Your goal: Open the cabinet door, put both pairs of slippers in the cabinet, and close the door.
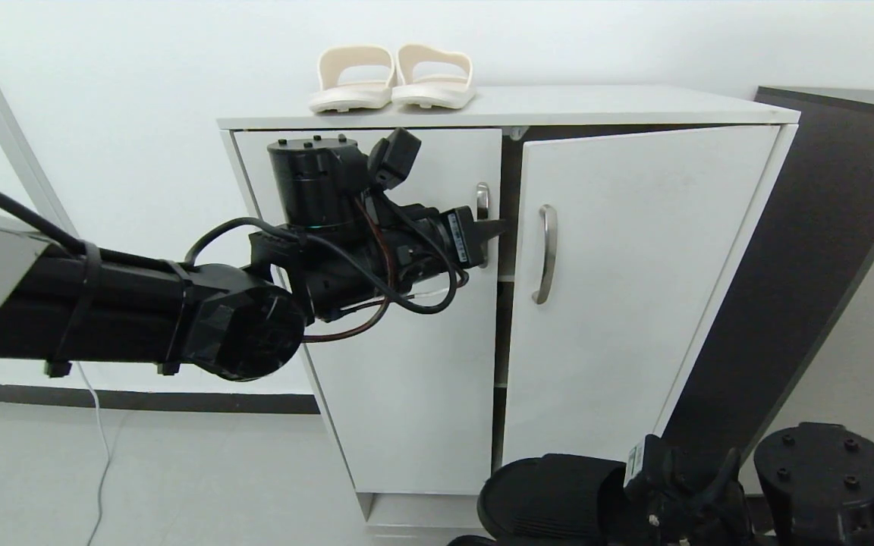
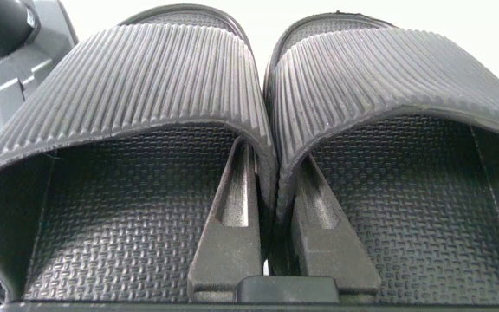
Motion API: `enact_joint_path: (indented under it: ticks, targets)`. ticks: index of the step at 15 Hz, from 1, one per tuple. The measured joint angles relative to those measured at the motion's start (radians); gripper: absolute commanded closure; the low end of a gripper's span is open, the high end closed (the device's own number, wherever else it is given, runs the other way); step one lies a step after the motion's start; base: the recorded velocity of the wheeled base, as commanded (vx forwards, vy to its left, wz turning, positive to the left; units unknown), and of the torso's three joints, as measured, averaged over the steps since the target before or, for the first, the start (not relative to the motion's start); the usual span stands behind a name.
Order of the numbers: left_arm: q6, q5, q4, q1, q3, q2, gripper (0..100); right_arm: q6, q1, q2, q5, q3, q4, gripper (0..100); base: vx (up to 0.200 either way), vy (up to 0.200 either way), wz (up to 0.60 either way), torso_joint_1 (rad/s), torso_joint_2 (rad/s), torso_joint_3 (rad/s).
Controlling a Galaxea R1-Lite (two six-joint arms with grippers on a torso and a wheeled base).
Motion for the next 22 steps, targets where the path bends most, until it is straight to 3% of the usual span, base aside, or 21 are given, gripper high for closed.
enact_joint_path:
  ticks: [8,12,17,20,22]
  targets:
    - [0.001,-0.003,-0.003,-0.016,-0.090,0.075,100,0.000,0.044,0.022,0.000,0.023,-0.001,100,0.000,0.000,0.00,0.000,0.00,0.000]
    - [0.001,0.004,-0.005,-0.019,-0.093,0.093,100,-0.006,0.057,0.031,-0.001,0.031,-0.001,100,-0.200,0.000,0.00,0.006,0.00,0.000]
    - [0.005,0.004,-0.009,-0.123,-0.057,0.076,100,-0.030,0.101,0.030,-0.001,0.065,-0.021,100,-0.200,0.000,0.00,-0.003,0.00,0.002]
    - [0.006,-0.011,-0.094,-0.212,0.003,0.055,100,-0.033,0.117,0.031,-0.001,0.085,-0.054,100,-0.200,0.000,0.00,0.004,0.00,0.002]
    - [0.005,-0.010,-0.129,-0.225,0.029,0.052,100,-0.035,0.119,0.032,-0.001,0.089,-0.056,100,0.000,0.000,0.00,0.000,0.00,0.000]
